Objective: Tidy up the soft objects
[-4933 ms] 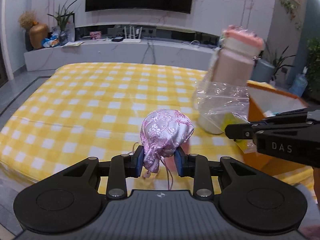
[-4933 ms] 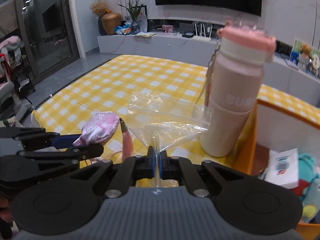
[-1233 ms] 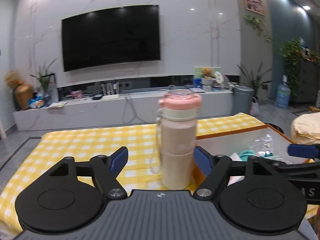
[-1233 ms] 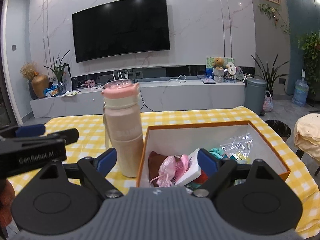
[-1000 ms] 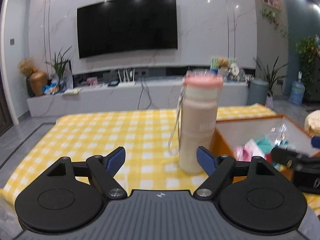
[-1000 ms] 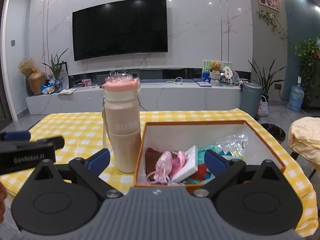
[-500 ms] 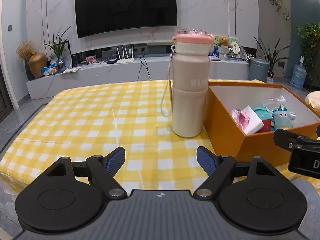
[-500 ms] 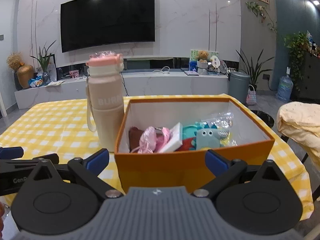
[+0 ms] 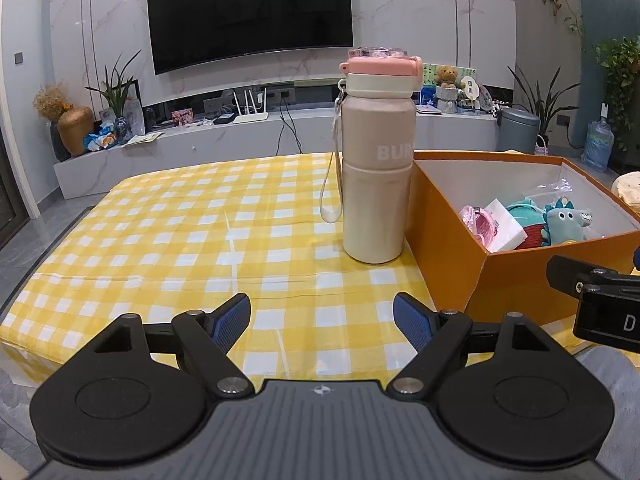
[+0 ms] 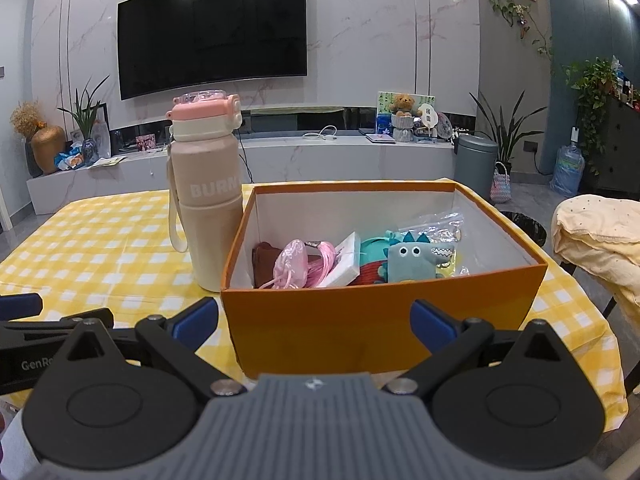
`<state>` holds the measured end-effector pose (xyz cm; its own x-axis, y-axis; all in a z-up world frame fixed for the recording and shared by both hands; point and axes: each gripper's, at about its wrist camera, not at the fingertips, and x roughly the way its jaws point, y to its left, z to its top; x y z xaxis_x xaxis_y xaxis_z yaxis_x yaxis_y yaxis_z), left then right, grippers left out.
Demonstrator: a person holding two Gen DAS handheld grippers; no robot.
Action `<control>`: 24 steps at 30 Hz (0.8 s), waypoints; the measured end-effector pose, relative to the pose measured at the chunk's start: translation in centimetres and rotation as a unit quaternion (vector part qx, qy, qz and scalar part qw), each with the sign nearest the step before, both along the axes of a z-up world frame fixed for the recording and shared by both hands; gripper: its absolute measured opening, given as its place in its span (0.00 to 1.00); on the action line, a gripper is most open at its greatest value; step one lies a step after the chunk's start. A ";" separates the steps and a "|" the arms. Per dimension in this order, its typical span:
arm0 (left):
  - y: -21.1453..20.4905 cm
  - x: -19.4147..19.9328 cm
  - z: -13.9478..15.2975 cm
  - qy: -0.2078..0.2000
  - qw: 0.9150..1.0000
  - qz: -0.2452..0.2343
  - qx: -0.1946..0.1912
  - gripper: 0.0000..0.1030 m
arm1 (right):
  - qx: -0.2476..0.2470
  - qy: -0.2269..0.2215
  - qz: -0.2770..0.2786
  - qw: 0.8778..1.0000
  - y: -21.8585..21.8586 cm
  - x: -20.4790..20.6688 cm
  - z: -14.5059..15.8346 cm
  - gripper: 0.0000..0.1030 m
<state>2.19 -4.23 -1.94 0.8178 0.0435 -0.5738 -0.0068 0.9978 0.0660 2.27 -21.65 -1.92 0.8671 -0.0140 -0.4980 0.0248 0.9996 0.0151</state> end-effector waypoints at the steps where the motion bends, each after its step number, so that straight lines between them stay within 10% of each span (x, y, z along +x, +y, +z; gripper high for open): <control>1: 0.0 0.0 0.0 0.000 1.000 0.000 0.000 0.92 | 0.000 0.000 0.000 1.000 0.0 0.0 0.0 0.97; 24: -0.1 0.0 0.0 -0.002 1.000 0.000 -0.001 0.92 | -0.005 0.004 0.005 1.000 0.2 -0.1 -0.1 0.97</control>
